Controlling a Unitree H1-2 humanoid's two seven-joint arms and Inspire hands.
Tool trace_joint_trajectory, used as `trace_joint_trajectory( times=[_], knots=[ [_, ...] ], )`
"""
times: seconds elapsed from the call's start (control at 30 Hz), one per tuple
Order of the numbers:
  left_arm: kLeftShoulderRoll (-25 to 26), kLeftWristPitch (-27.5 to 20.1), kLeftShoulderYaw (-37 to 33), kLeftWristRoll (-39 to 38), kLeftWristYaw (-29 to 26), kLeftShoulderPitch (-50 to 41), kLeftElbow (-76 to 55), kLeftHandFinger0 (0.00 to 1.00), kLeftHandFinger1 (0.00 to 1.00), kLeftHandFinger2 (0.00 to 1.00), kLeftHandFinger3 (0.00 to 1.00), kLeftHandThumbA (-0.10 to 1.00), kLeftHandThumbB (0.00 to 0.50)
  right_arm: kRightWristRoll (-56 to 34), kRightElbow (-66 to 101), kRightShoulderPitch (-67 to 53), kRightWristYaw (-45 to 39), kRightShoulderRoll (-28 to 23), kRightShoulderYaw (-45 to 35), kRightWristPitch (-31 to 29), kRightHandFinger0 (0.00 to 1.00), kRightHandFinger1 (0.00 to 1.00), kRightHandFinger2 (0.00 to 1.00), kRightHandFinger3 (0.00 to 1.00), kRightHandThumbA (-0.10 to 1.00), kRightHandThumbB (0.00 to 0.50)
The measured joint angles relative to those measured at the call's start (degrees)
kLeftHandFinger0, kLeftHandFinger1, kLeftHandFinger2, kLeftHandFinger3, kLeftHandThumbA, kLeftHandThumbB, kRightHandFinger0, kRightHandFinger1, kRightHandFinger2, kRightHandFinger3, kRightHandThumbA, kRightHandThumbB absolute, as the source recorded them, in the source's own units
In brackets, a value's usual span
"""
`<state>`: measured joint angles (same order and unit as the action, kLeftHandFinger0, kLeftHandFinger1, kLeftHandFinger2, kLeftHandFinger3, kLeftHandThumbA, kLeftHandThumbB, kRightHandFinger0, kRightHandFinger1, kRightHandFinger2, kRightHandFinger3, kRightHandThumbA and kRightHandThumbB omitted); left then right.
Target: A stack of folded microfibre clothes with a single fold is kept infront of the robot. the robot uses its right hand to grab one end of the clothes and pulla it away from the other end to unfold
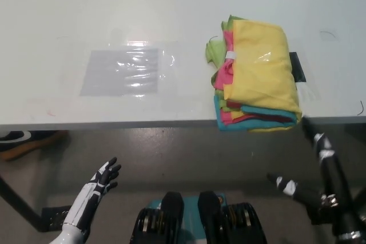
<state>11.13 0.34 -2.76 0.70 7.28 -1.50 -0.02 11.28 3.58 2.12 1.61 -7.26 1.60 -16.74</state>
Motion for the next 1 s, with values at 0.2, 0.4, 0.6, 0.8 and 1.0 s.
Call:
trace_joint_trajectory(
  times=[0.2,0.4,0.6,0.8,1.0],
  knots=[
    [0.35,-0.21,-0.41,0.01,0.74,0.07,0.11,1.00,1.00,1.00,1.00,1.00,0.158,6.07,10.78,7.96,0.32,0.03,-1.45,6.29,1.00,1.00,1.00,1.00,1.00,0.367],
    [0.49,-0.23,-0.53,0.03,0.88,0.12,0.45,1.00,1.00,1.00,1.00,1.00,0.129,9.19,13.09,15.11,-0.85,0.64,-0.72,13.76,1.00,1.00,1.00,1.00,1.00,0.313],
    [0.75,-0.65,-0.58,0.07,0.96,0.49,0.45,1.00,1.00,1.00,1.00,1.00,0.173,12.03,10.39,23.98,-1.97,1.46,1.39,20.30,1.00,1.00,1.00,1.00,1.00,0.265],
    [0.77,-0.68,-0.58,0.11,0.97,0.56,0.44,1.00,1.00,1.00,1.00,1.00,0.150,13.49,3.74,29.66,-2.31,2.55,3.95,23.53,1.00,1.00,1.00,1.00,1.00,0.301],
    [0.78,-0.62,-0.54,0.13,1.02,0.59,0.32,1.00,1.00,1.00,1.00,1.00,0.158,14.53,-0.87,30.21,-2.32,3.81,5.37,25.84,1.00,1.00,1.00,1.00,1.00,0.285]
  ],
)
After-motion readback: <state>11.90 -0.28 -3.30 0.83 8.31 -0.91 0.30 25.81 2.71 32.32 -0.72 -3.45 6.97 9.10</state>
